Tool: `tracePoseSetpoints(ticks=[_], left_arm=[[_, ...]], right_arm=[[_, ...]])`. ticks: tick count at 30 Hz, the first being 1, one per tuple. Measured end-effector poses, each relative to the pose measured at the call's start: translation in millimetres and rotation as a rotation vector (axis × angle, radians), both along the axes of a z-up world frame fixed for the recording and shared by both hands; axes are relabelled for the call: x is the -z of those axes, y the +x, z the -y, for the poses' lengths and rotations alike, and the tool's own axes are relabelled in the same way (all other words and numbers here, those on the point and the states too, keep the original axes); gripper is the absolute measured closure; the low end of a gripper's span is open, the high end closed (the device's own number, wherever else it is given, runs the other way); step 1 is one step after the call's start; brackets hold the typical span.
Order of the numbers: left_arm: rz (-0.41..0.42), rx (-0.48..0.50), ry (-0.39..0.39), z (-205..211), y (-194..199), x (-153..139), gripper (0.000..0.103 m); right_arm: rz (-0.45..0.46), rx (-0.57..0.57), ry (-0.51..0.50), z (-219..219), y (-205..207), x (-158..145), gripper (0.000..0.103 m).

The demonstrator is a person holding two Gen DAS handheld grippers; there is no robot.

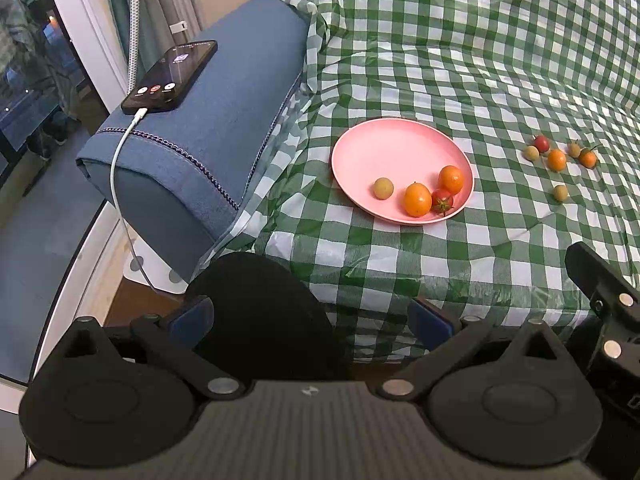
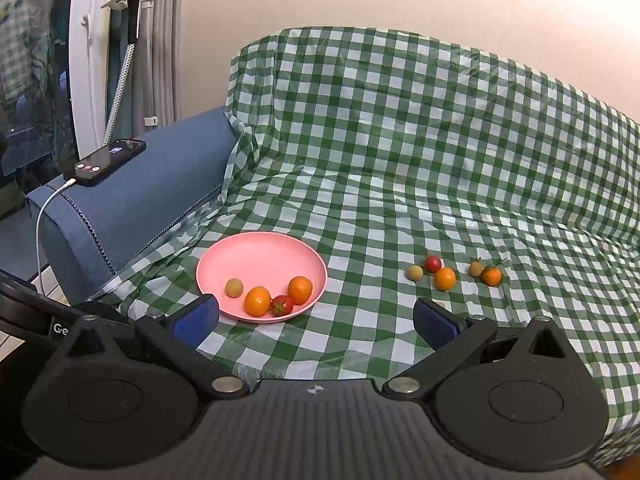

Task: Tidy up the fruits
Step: 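Withdraw both tools from the plate, then reach the right tool to the leafy mandarin while the left tool reaches a yellow tomato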

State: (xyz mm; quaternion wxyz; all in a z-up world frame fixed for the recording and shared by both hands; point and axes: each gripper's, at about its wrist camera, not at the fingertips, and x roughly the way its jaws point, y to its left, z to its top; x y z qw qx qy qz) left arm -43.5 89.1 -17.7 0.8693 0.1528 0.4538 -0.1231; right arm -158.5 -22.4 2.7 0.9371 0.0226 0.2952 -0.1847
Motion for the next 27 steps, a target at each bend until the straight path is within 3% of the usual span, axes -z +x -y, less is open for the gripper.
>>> tracePoseSetpoints(ticks=[15, 22, 27], left_arm=[[0.001, -0.022, 0.079, 21.3, 22.3, 6.5, 0.000], [0.021, 0.001, 0.077, 72.1, 40.2, -1.7, 0.000], [-0.038, 0.043, 0.058, 139.1, 58.1, 0.9, 0.000]], right_arm=[[-0.009, 0.055, 0.112, 33.9, 0.0, 18.5, 0.001], [0.070, 0.236, 0.153, 95.7, -12.2, 26.8, 0.001], [0.080, 0.421, 0.170, 163.2, -21.3, 41.0, 0.001]])
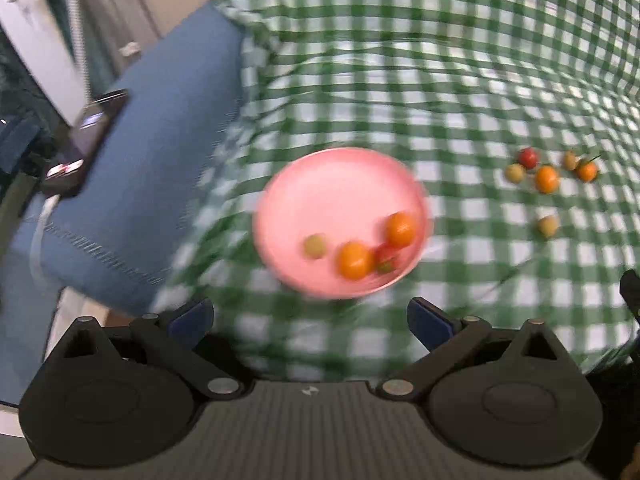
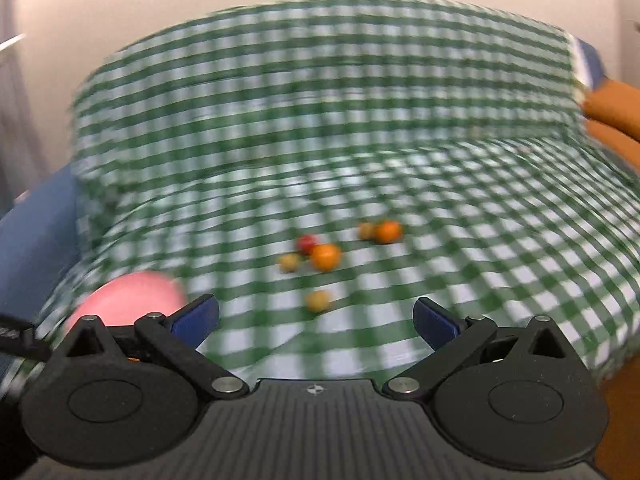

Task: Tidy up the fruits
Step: 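Reach the right tool to the leafy mandarin while the left tool reaches a yellow tomato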

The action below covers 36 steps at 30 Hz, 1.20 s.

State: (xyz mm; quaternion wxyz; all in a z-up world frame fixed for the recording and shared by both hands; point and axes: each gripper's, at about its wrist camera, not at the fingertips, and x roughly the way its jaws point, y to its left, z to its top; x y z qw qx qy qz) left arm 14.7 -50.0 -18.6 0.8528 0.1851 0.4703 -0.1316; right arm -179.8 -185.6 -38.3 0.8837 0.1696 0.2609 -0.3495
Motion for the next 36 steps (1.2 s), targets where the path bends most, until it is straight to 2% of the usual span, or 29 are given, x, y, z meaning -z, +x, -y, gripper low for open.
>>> tracePoseSetpoints(ticks=[3, 7, 13, 15, 17, 20, 25, 28, 30, 32, 34, 36], left_arm=[[-0.007, 0.032, -0.013, 44.5, 8.8, 4.3, 0.000], [-0.080, 0.042, -0.033, 98.1, 30.7, 23.5, 0.000], [-0.184, 0.033, -0.044, 163.9, 73.0, 61.9, 0.000], [-0.216, 0.007, -0.053, 180.6, 88.4, 74.9, 0.000], [-0.237, -0.007, -0.055, 195.9, 100.0, 86.0, 0.000], [-0.260, 0.022, -0.043, 219.9, 112.2, 102.0, 0.000], [-0.304, 0.025, -0.050, 240.4, 123.3, 123.4, 0.000], [-0.324, 0.029, -0.049, 250.8, 130.9, 134.0, 0.000], [-0.325, 0.030, -0.021, 255.4, 132.9, 140.9, 0.000], [-0.348, 0.037, -0.026, 258.6, 136.0, 148.5, 0.000], [-0.373, 0.012, -0.009, 259.8, 139.5, 157.4, 0.000], [-0.358, 0.006, 0.001, 260.3, 140.7, 160.9, 0.000]], right_arm=[[-0.009, 0.089, -0.013, 41.9, 3.2, 13.4, 0.001], [-0.061, 0.150, -0.081, 92.1, 18.5, 37.3, 0.001], [-0.088, 0.096, -0.174, 148.9, 48.3, 78.7, 0.001], [-0.107, 0.117, -0.208, 164.3, 62.0, 94.1, 0.001], [-0.097, 0.123, -0.182, 178.6, 72.9, 109.0, 0.001], [-0.101, 0.106, -0.106, 196.1, 91.1, 125.0, 0.001], [-0.129, 0.032, -0.108, 210.5, 120.3, 142.6, 0.001], [-0.168, 0.010, -0.119, 220.6, 139.4, 149.8, 0.001], [-0.218, -0.003, -0.146, 225.7, 151.6, 154.4, 0.001], [-0.256, 0.003, -0.163, 230.6, 157.3, 160.1, 0.001], [-0.250, 0.030, -0.160, 235.5, 158.8, 160.7, 0.001], [-0.272, 0.061, -0.188, 239.7, 159.7, 161.3, 0.001]])
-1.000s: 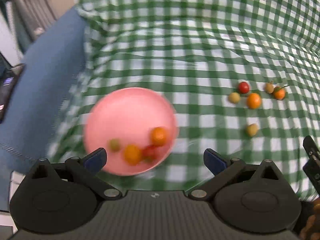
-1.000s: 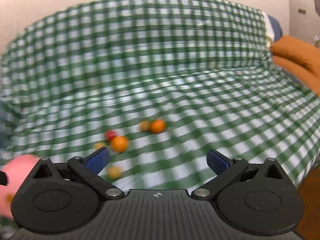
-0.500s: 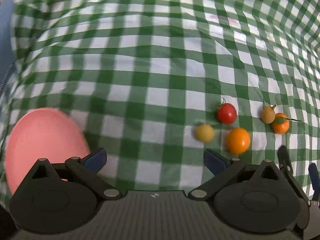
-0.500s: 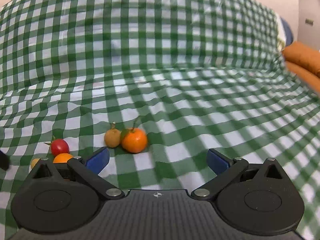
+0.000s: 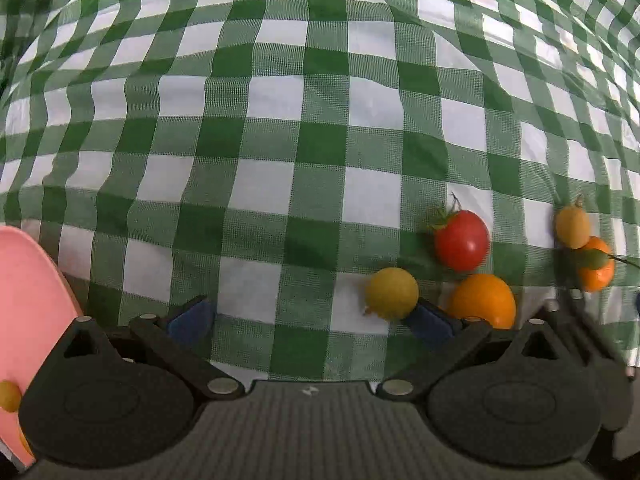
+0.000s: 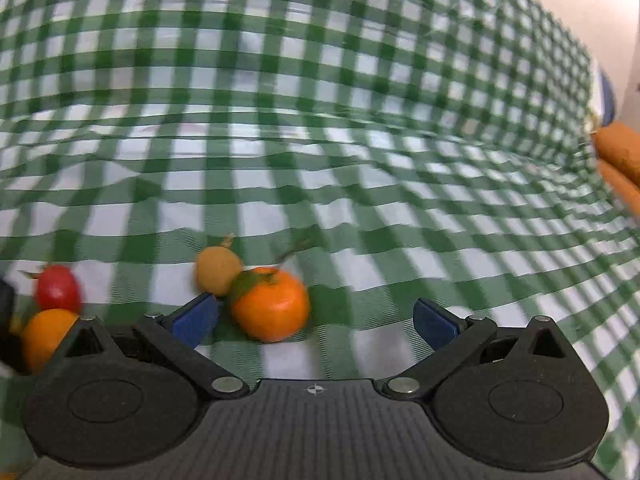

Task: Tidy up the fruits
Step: 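Reach the right tool to the leafy mandarin while the left tool reaches a yellow tomato, then close the right gripper on the mandarin while the left grips the yellow tomato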

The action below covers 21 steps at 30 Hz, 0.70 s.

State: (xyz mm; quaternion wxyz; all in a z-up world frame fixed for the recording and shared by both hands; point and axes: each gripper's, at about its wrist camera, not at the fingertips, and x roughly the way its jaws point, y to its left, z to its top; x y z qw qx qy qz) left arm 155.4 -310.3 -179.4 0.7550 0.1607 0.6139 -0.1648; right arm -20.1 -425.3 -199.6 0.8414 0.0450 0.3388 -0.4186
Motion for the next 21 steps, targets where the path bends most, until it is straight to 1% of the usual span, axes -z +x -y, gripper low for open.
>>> tracePoseSetpoints(ticks=[1, 4, 8, 11, 17, 18, 19, 20, 21], left_arm=[[0.010, -0.004, -0.002, 0.4, 0.1, -0.7, 0.000], [-0.005, -0.013, -0.003, 0.4, 3.5, -0.1, 0.000], [-0.026, -0.014, 0.007, -0.7, 10.2, 0.4, 0.000], [-0.041, -0.015, 0.007, 0.5, 19.1, 0.4, 0.000], [-0.043, -0.014, 0.009, 2.4, 18.1, 1.1, 0.000], [-0.030, -0.026, -0.008, 1.7, 18.2, -1.2, 0.008], [-0.009, -0.039, -0.053, -2.1, 17.5, -7.2, 0.016], [0.012, -0.040, -0.099, -6.0, 14.6, -14.6, 0.039], [0.014, -0.024, -0.139, -7.2, 12.7, -20.1, 0.065]], right_arm=[[-0.005, 0.010, -0.007, 3.1, 0.0, 0.6, 0.001], [0.006, 0.030, 0.010, 10.4, -0.7, 2.5, 0.001], [-0.016, 0.010, -0.025, 2.8, -1.3, 0.9, 0.001], [-0.018, -0.003, -0.027, 2.5, 0.0, -0.5, 0.001], [-0.014, -0.007, -0.020, -1.0, -2.6, -3.5, 0.001], [-0.014, -0.008, -0.020, -0.1, -2.7, -3.6, 0.001], [-0.017, -0.013, -0.020, 0.2, -4.1, -4.0, 0.007], [-0.008, -0.031, -0.011, 1.5, -4.5, -5.5, 0.029], [0.009, -0.054, 0.005, 2.8, -5.0, -6.9, 0.062]])
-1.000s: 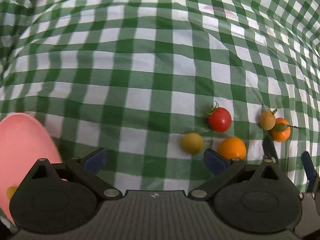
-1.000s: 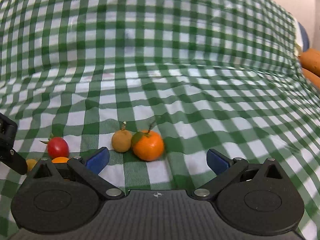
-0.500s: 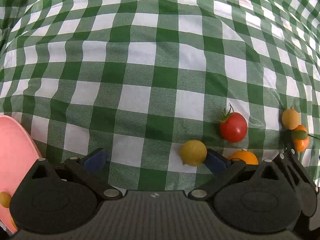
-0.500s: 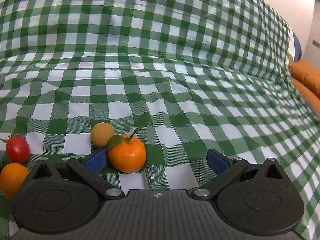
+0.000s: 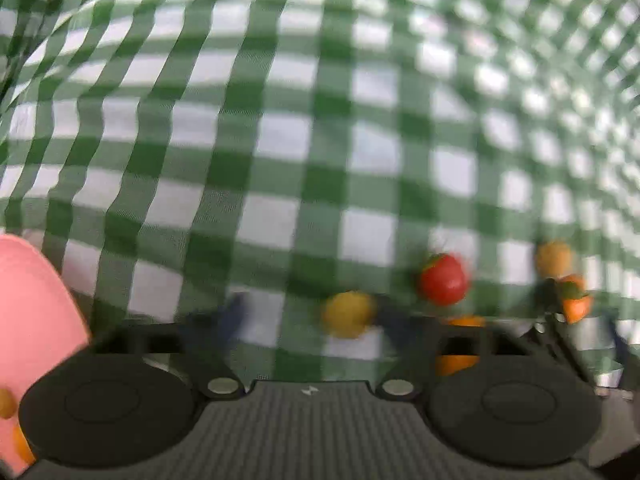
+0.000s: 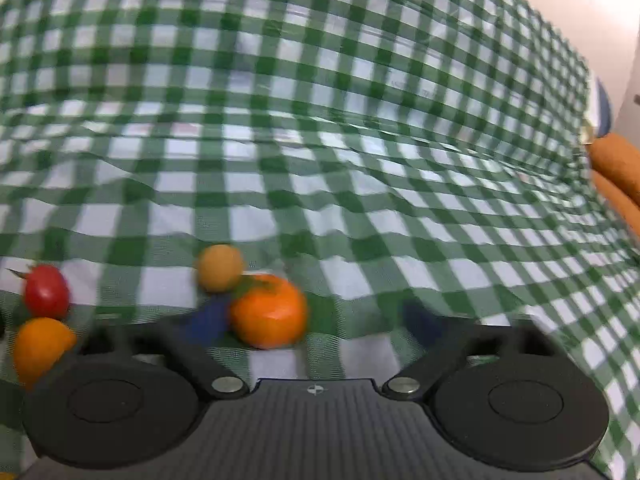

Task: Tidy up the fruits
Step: 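Close the right gripper on the mandarin while the left grips the yellow tomato, then carry the mandarin and yellow tomato over the pink plate and open both grippers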

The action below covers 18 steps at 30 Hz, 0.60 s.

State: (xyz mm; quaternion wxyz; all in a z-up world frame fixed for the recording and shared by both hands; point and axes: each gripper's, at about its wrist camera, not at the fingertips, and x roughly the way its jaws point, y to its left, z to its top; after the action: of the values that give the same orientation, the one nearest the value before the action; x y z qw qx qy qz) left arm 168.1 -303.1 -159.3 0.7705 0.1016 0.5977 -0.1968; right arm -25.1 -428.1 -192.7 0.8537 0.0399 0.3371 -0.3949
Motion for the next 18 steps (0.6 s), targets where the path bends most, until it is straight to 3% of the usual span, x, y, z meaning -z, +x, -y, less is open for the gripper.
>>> tracePoseSetpoints(ticks=[1, 4, 8, 18], left_arm=[[-0.012, 0.016, -0.023, 0.1, -1.1, -2.6, 0.073], [0.009, 0.046, -0.022, 2.4, -6.3, -3.7, 0.073], [-0.020, 0.045, -0.065, -3.8, -6.5, -6.9, 0.073], [0.014, 0.041, -0.104, -43.5, -27.6, -51.0, 0.073]], right_arm=[[0.004, -0.012, 0.011, 0.5, 0.8, -0.8, 0.063], [-0.008, -0.021, 0.003, -1.7, 2.4, -0.6, 0.064], [0.079, 0.029, -0.001, 5.2, -6.2, -11.1, 0.064], [0.170, 0.150, 0.008, 13.5, -23.7, -17.6, 0.064]])
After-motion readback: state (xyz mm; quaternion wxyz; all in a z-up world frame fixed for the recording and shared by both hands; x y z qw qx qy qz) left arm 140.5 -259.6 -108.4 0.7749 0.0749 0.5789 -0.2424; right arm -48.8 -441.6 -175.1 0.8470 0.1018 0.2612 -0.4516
